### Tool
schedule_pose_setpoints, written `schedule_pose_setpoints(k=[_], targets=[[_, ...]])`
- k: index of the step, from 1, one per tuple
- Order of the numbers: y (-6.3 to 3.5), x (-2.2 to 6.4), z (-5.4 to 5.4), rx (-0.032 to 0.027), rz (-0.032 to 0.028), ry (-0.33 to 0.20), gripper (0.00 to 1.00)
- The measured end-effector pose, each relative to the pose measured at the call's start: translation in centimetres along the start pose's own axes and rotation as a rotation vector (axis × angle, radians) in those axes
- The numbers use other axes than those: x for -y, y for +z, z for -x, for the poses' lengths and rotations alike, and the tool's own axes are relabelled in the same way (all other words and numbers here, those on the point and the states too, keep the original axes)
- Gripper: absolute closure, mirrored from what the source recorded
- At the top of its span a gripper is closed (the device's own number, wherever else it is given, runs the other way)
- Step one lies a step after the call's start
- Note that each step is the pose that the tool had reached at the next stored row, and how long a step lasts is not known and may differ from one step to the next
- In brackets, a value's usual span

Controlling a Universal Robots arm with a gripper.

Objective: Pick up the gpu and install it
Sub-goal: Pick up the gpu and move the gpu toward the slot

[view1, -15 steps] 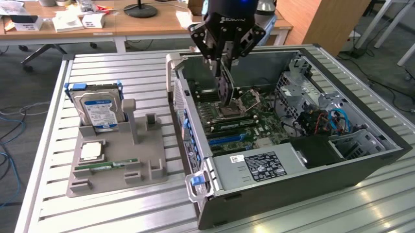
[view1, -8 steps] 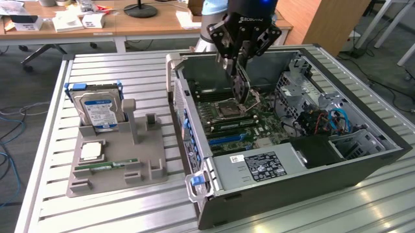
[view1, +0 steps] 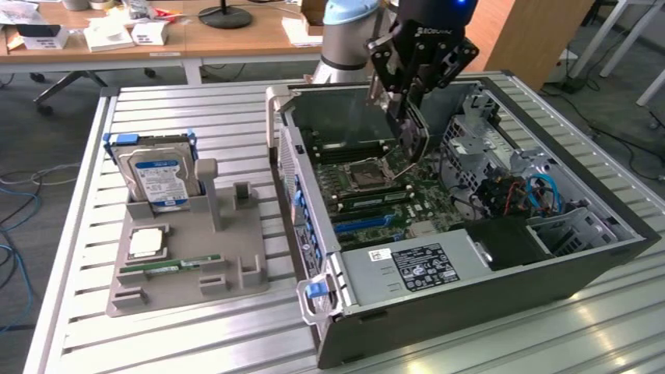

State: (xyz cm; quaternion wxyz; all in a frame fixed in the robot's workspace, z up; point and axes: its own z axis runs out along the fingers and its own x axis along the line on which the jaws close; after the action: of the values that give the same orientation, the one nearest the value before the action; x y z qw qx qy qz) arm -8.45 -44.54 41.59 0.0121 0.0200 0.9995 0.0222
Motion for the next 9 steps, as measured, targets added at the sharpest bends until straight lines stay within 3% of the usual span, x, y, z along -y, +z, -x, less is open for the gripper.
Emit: schedule_pose_setpoints(k=[9], targets=[[0.10, -0.16, 4.1, 0.0000, 0.0001, 0.000, 0.74]])
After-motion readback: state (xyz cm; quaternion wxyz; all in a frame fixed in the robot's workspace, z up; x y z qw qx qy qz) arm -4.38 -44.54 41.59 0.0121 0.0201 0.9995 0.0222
